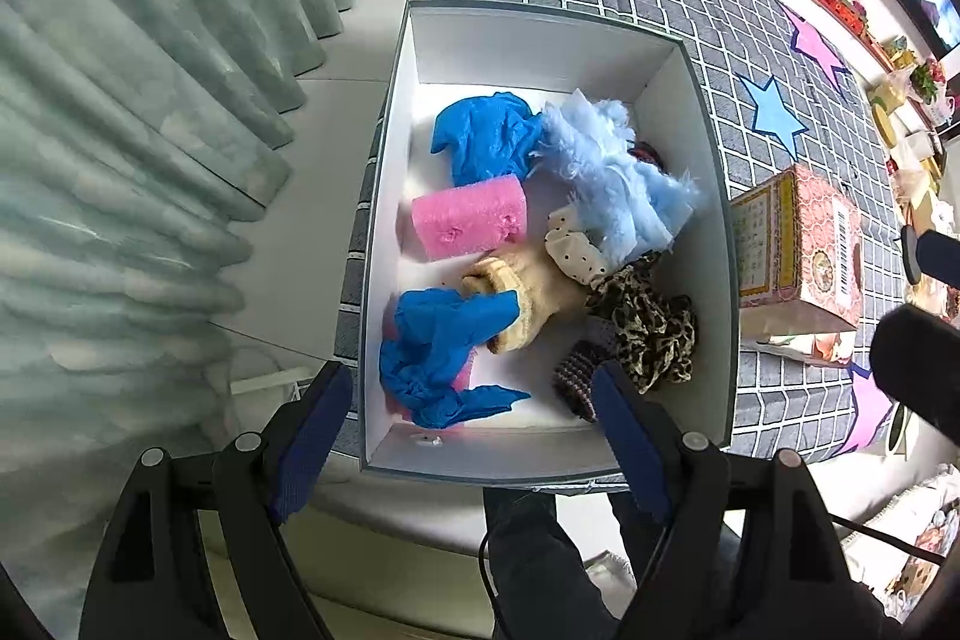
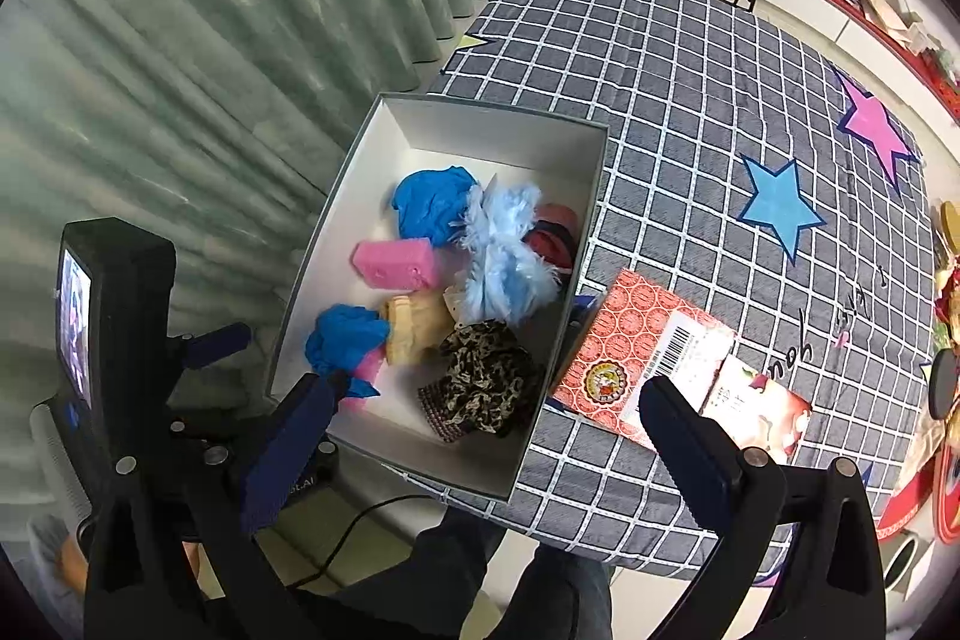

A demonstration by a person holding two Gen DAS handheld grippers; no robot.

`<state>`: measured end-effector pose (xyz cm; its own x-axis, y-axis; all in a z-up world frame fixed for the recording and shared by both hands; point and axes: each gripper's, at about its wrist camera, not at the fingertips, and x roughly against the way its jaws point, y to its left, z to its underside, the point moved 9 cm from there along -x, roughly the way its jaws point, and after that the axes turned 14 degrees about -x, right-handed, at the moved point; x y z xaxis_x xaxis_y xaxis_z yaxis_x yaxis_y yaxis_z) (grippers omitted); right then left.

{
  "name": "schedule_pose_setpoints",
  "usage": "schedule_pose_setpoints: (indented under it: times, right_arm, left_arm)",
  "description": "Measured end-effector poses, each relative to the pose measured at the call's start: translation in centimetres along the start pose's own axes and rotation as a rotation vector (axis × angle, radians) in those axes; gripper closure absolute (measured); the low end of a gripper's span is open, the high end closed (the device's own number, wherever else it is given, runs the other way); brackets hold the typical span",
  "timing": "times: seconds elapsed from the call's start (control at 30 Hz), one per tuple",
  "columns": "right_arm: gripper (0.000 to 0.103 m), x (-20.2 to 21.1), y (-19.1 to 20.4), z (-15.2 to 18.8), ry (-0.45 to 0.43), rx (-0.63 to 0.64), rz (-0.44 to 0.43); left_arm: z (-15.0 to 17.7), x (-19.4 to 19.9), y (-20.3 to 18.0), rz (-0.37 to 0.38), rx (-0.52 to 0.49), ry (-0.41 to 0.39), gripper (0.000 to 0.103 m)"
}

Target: Organize soft objects

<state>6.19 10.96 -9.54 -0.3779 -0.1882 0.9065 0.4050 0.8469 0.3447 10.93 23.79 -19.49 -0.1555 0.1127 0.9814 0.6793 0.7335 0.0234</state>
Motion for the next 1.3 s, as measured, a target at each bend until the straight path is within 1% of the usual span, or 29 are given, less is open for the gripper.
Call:
schedule_pose_setpoints:
  times: [0.1, 0.3, 0.5, 0.83, 1.0, 1.3]
  right_arm:
    - [0.000, 0.0, 0.0, 0.1, -0.002, 0.003, 0.004]
    - [0.000, 0.1, 0.4, 0.5, 0.010, 0.015, 0.005]
    - [0.000, 0.0, 0.6, 0.8, 0.022, 0.017, 0.008]
    - [0.000, -0.4, 1.4, 1.3, 0.039, 0.046, 0.000]
    - [0.000, -0.5, 1.0, 1.4, 0.040, 0.035, 0.015]
    - [0.000, -0.6, 1.0, 1.7, 0.047, 0.022, 0.007]
  left_arm:
    - [0.3, -0.1, -0.2, 0.003, -0.001, 0.008, 0.018]
    - [0.3, 0.2, -0.4, -0.031, -0.036, 0.010, 0.018]
    - [0.2, 0.9, -0.5, -0.048, -0.057, -0.009, 0.018]
    - [0.4, 1.3, -0.3, -0.044, -0.046, -0.019, 0.018]
    - [0.4, 1.4, -0.3, -0.047, -0.053, -0.024, 0.018]
    - [0.6, 1.5, -0.3, -0.050, -0.061, -0.019, 0.018]
